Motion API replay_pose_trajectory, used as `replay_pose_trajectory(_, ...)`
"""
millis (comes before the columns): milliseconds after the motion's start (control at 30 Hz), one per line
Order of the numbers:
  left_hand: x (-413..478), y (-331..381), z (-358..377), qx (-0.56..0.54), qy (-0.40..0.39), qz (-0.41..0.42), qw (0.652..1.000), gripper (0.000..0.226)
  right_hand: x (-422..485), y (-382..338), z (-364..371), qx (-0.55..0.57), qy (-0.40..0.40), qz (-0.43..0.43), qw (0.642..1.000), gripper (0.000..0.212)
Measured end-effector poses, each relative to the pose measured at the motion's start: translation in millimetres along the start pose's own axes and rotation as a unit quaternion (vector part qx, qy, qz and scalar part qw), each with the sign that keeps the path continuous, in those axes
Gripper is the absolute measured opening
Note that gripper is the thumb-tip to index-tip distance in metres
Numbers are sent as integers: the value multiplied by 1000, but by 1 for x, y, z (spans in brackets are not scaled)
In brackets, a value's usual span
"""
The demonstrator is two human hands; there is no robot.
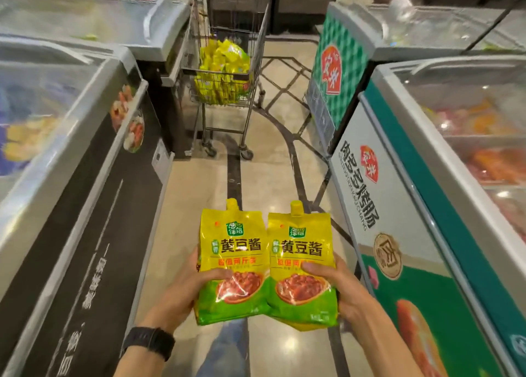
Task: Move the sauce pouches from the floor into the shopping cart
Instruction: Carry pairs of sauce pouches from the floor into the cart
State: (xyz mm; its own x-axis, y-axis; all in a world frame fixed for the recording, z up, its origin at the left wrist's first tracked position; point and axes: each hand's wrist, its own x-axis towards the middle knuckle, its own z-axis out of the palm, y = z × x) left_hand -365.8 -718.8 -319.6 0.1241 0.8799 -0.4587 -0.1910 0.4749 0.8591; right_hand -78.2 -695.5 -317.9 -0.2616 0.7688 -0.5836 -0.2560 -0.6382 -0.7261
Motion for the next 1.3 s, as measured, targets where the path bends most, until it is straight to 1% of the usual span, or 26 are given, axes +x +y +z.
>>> replay_pose_trajectory(67,49,27,-4,5,-12,1,1000,102,35,-29,2,9,2,-1,1000,92)
replay_pose_trajectory(167,121,70,-5,15,-29,-8,999,115,79,-77,-1,16,16,-5,1000,98)
replay_pose_trajectory(233,170,96,-3,28,-48,-19,998,117,108,-106,-6,19,25,-18,999,99)
replay_pose_trajectory(367,267,143,15,44,-84,-30,995,114,173,-168,-28,41,64,-36,996,103)
replay_pose_trajectory(500,364,180,37,45,-88,-35,994,96,257,-229,-67,26,87,-31,995,110)
replay_pose_trajectory(533,388,189,43,41,-75,-37,996,96,280,-248,-75,23,85,-21,996,112)
replay_pose_trajectory(667,471,226,59,25,-5,-43,999,117,372,-325,-103,13,53,-6,998,115)
replay_pose_trajectory(733,504,252,62,15,22,-39,999,119,416,-366,-107,-3,51,23,998,114)
replay_pose_trajectory(833,548,280,58,-6,79,-21,997,116,479,-423,-102,-38,12,32,999,122)
replay_pose_trajectory(867,564,291,55,-16,91,-15,996,119,500,-442,-97,-44,-4,28,999,119)
replay_pose_trajectory(967,612,318,39,-34,143,4,989,119,553,-498,-74,-65,-61,6,996,93)
replay_pose_trajectory(1000,631,327,32,-33,159,17,987,118,574,-512,-70,-70,-69,6,995,91)
replay_pose_trajectory(1100,692,348,1,-39,217,41,975,115,640,-547,-69,-105,-36,1,994,95)
replay_pose_trajectory(1167,737,360,-26,-70,254,40,964,114,678,-577,-68,-134,-11,-7,991,105)
replay_pose_trajectory(1200,760,364,-40,-88,271,42,958,114,694,-595,-68,-156,1,-12,988,104)
replay_pose_trajectory(1267,801,385,-57,-94,313,57,943,109,721,-635,-63,-175,11,-29,984,79)
replay_pose_trajectory(1300,818,402,-60,-85,331,60,938,103,736,-656,-58,-187,25,-34,981,74)
